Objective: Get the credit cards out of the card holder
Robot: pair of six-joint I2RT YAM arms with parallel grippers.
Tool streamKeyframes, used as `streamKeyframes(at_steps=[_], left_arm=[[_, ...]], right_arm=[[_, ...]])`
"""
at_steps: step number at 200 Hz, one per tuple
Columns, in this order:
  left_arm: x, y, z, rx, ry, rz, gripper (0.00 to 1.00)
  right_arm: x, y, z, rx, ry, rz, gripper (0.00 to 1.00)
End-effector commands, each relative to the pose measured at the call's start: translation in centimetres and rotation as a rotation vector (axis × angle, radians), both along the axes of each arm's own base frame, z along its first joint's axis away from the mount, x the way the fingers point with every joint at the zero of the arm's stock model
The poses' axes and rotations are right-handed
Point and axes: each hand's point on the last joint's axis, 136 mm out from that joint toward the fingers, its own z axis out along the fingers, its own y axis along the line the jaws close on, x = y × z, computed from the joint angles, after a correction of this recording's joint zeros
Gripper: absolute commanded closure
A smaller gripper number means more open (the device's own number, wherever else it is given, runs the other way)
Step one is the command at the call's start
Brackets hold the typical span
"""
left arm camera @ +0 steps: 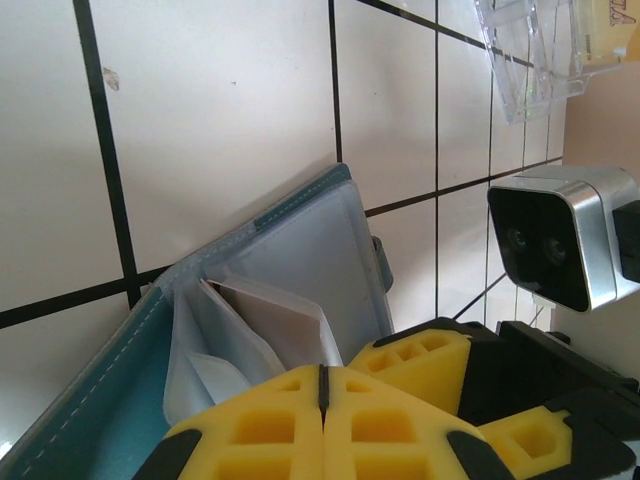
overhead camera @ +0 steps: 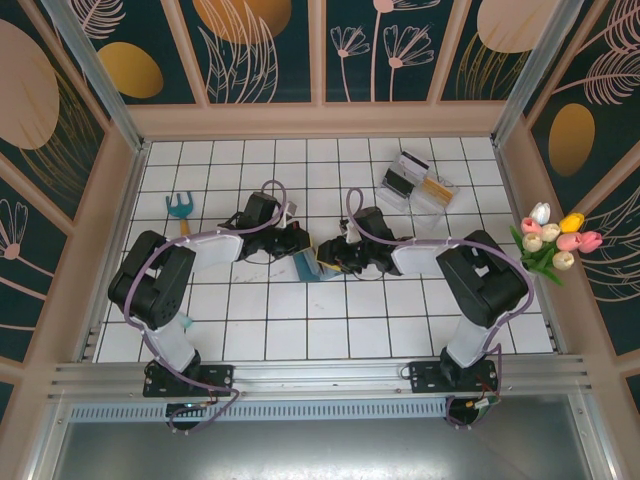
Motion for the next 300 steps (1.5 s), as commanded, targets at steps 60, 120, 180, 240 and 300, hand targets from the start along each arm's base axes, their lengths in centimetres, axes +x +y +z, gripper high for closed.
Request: streamKeyframes(at_steps=[60,120,180,240,300], left_arm=[[0.0,0.0,-0.8,0.031,0.013,-0.018,0.95],[0.0,0.0,-0.7,0.031,0.012,-0.021,0.95],[-0.1,-0.1,-0.7,0.031,0.012,-0.024,0.95],[-0.1,-0.1,-0.6,0.028,0.010,-0.025,0.95],[-0.2,1.9,0.0,0.126,-0.022,0.029,0.87]], right_arm=[[0.2,-1.1,2.4,-0.054,-0.118,0.012,0.36],[0.7,-0.6,1.6,-0.277,-0.200,0.061,0.48],[0.8,-0.5,1.3,-0.328,-0.208,0.064,0.57],[0.6,-0.3,0.4,-0.351,-0.180,0.082,0.60],[1.5,-1.2,-0.1,-0.414,-0.178,0.029,0.65]])
